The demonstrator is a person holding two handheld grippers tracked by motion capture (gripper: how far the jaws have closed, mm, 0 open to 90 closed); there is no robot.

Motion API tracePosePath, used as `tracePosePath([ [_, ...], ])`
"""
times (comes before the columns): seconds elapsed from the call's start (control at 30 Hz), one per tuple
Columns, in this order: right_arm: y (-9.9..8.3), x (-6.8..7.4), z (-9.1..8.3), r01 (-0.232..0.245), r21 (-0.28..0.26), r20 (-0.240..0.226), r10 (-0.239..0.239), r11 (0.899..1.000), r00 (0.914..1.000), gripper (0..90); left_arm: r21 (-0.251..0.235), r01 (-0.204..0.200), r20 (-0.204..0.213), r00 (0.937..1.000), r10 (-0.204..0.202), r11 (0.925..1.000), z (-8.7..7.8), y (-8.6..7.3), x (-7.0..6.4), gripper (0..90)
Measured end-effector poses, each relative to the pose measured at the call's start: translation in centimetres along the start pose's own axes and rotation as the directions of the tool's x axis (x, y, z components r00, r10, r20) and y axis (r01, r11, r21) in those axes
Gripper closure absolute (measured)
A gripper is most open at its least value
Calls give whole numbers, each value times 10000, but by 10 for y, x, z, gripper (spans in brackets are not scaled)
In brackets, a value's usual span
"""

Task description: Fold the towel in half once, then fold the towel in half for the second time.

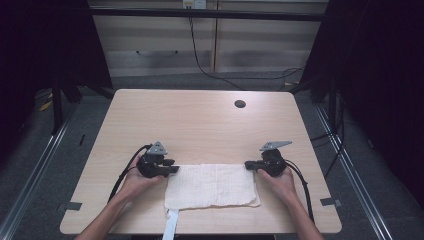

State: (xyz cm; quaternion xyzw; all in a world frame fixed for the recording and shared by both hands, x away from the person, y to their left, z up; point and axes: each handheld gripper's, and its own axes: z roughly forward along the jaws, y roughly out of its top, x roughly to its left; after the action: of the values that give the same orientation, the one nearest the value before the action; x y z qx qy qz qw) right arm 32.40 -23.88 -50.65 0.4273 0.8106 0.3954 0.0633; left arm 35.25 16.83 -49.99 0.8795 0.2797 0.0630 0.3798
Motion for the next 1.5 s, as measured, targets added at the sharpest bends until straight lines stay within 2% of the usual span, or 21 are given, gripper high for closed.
tracePosePath([
  [0.1, 0, 1, 0, 1, -13, -35, -1, 10000, 10000, 877, -38, -61, 37, 10000, 61, 10000, -1, -3, 0, 632],
  [0.2, 0, 2, 0, -28, -9, -43, 28, 10000, 10000, 878, -40, -122, 50, 9999, 122, 9999, -2, -3, 0, 759],
  [0.23, 0, 2, 0, -28, -9, -43, 28, 10000, 10000, 878, -43, -160, 85, 9998, 161, 9999, -2, -3, -1, 759],
  [0.27, 0, 2, 0, -37, 21, -84, 37, 10000, 10000, 877, 39, -397, -11, 9992, 397, 9992, -2, -3, -3, 826],
  [0.3, 0, 2, 0, -34, 25, -92, 34, 10000, 10000, 877, 41, -494, -178, 9986, 494, 9988, -2, -2, -6, 835],
  [0.33, -1, 2, 0, -75, 24, -135, 76, 10000, 9999, 877, 53, -512, -164, 9985, 513, 9987, -2, -2, -6, 845],
  [0.4, -1, 2, 0, -84, 44, -143, 84, 10000, 9999, 877, 57, -453, -126, 9989, 454, 9990, -2, -2, -5, 851],
  [0.47, 0, 3, 0, -6, 56, -101, 6, 10000, 9999, 877, -59, -222, -5, 9998, 222, 9997, -2, -3, -1, 854],
  [0.6, 3, 5, -1, 24, -79, -134, -25, 10000, 9999, 877, -123, -119, 11, 9999, 119, 9999, -3, -4, 2, 854],
  [0.63, 4, 5, -2, 70, -169, -135, -72, 9998, 9999, 877, -158, -12, -2, 10000, 12, 9999, -3, -5, 4, 855],
  [0.77, 8, 7, -7, -11, -474, -196, 1, 9989, 9998, 877, -126, -4, 5, 10000, 4, 9999, -4, -5, 6, 855],
  [0.8, 11, 8, -9, 114, -660, -192, -127, 9978, 9997, 878, -225, 136, 57, 9999, -135, 9997, -3, -6, 7, 855],
  [0.87, 13, 9, -11, 89, -913, -259, -113, 9958, 9996, 878, -202, 155, 73, 9999, -153, 9997, -3, -6, 8, 855],
  [1.03, 17, 13, -19, 133, -1284, -342, -179, 9916, 9993, 877, -365, 299, 104, 9995, -296, 9989, -3, -7, 10, 855],
  [1.23, 19, 19, -28, 376, -1624, -470, -458, 9860, 9978, 877, -313, 413, -69, 9991, -415, 9987, -2, -6, 9, 855],
  [1.5, 23, 36, -33, 898, -1772, -662, -1029, 9801, 9925, 877, -302, 537, -186, 9984, -542, 9981, -3, -6, 9, 856],
])
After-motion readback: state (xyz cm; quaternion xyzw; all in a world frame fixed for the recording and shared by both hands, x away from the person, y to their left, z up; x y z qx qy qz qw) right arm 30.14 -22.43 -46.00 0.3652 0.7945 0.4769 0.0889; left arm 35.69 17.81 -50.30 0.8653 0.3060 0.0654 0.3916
